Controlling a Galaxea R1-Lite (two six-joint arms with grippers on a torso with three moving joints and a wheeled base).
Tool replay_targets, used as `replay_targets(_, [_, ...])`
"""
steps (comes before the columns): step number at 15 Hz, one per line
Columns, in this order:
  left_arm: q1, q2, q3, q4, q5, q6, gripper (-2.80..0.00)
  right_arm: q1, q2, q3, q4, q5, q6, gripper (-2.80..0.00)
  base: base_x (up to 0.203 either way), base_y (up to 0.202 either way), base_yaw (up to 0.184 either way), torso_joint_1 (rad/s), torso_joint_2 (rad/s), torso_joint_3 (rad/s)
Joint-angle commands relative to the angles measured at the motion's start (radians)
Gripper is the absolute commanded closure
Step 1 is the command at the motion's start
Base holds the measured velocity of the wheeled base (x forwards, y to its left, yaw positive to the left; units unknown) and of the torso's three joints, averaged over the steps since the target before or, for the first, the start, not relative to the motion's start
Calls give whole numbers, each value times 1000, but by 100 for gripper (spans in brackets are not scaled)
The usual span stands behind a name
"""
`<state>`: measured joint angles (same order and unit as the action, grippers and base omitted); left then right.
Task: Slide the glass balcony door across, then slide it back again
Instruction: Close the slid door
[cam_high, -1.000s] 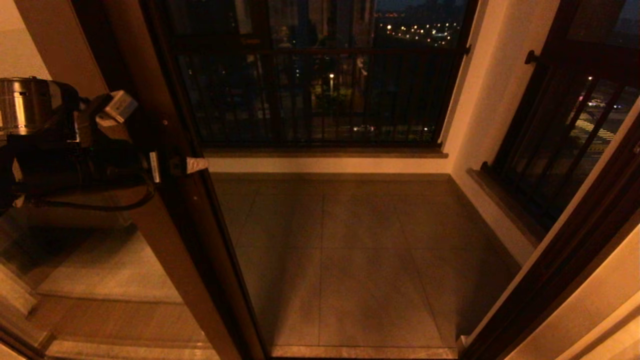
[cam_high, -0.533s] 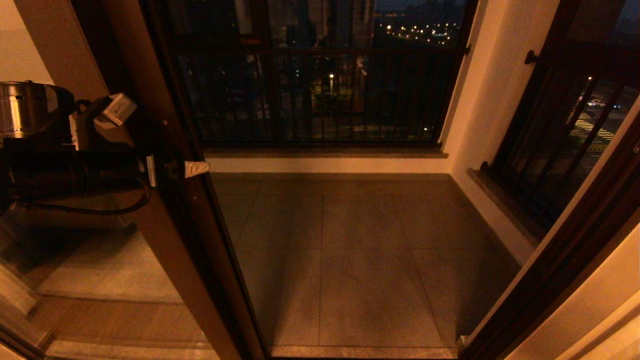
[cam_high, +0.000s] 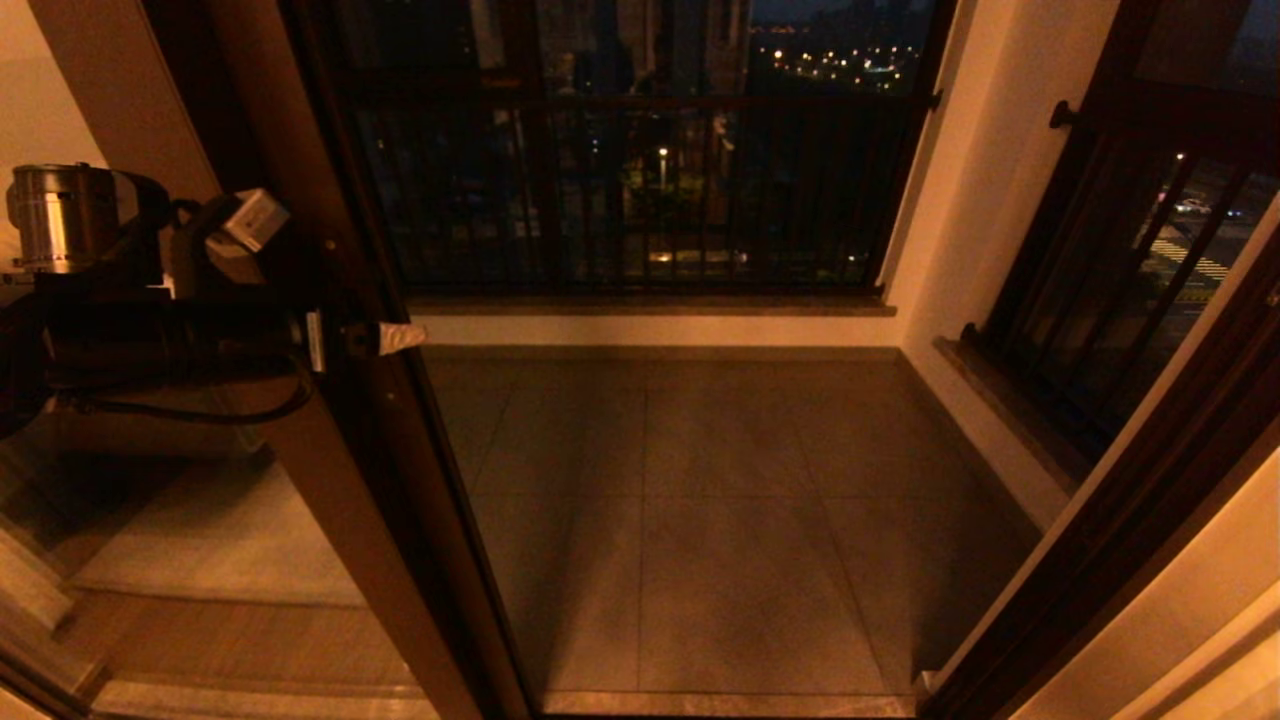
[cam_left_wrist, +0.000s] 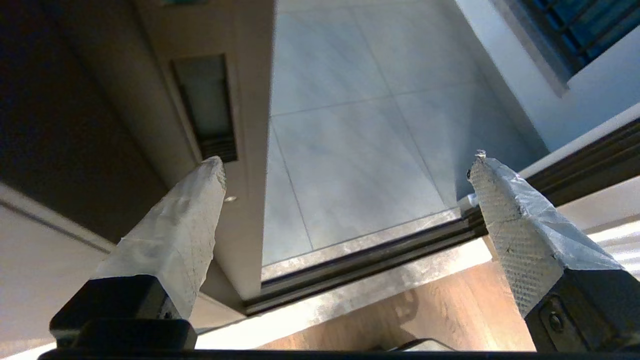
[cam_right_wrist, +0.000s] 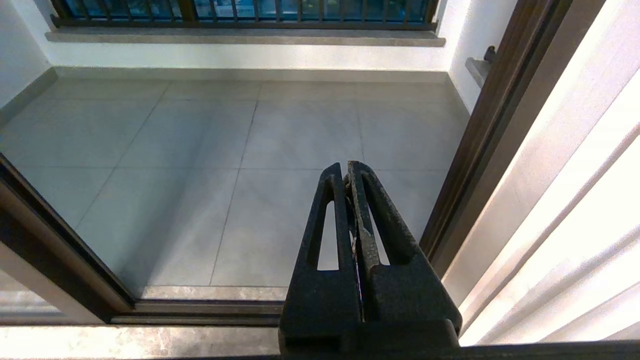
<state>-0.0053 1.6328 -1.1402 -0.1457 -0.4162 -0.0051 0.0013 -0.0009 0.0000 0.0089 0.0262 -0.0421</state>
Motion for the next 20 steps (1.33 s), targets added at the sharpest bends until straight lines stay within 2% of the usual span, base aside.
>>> replay_targets(1, [-12, 7, 3, -2, -2, -1, -280, 0, -1, 3, 0, 1, -1, 0, 0, 0, 0, 0, 0, 0])
replay_targets(4, [-18, 29, 5, -43, 7, -1, -280, 1, -1, 3, -1, 0, -1, 0, 0, 0, 0, 0, 0, 0])
replay_targets(7, [-27, 69, 7, -112, 54, -1, -280, 0, -1, 3, 0, 1, -1, 0, 0, 0, 0, 0, 0, 0])
replay_targets(14, [-27, 78, 11, -117, 74, 1, -280, 0, -1, 3, -1, 1, -1, 0, 0, 0, 0, 0, 0, 0])
replay_targets(18, [-56, 90, 36, -213, 77, -2, -280, 0, -1, 3, 0, 1, -1, 0, 0, 0, 0, 0, 0, 0])
replay_targets(20, [-71, 92, 36, -219, 79, -3, -280, 0, -1, 3, -1, 1, -1, 0, 0, 0, 0, 0, 0, 0])
